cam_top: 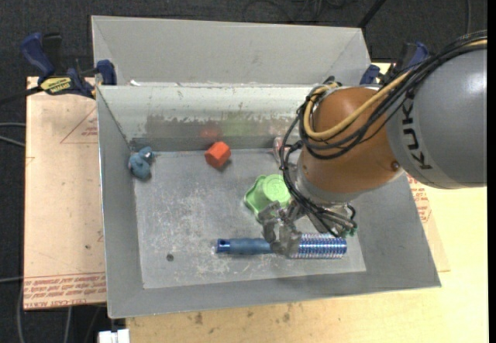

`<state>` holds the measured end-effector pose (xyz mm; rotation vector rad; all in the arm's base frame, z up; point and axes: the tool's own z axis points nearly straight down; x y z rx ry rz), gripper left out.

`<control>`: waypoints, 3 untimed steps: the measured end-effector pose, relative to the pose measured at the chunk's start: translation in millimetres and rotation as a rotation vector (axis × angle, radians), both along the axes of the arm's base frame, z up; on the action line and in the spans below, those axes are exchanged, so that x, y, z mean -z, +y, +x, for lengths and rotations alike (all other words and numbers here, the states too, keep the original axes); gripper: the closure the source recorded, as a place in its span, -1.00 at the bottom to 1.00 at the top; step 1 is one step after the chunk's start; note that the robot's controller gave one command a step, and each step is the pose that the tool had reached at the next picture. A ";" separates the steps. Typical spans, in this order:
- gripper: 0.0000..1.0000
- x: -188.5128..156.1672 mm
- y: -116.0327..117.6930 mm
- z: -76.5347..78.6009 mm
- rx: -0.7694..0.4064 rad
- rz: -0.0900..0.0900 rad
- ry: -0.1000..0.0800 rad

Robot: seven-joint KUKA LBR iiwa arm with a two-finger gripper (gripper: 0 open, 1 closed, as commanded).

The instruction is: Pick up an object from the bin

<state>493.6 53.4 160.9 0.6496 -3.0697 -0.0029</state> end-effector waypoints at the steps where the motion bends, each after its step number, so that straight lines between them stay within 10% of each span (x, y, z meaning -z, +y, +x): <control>1: -1.00 -2.0 0.2 0.9 0.000 0.000 -0.004; 2: -1.00 91.9 -0.6 15.9 0.107 0.000 0.002; 3: 1.00 88.0 -0.4 17.3 0.106 0.000 -0.004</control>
Offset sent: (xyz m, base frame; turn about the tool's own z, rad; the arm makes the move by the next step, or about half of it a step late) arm 0.0000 0.0000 0.0000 0.0000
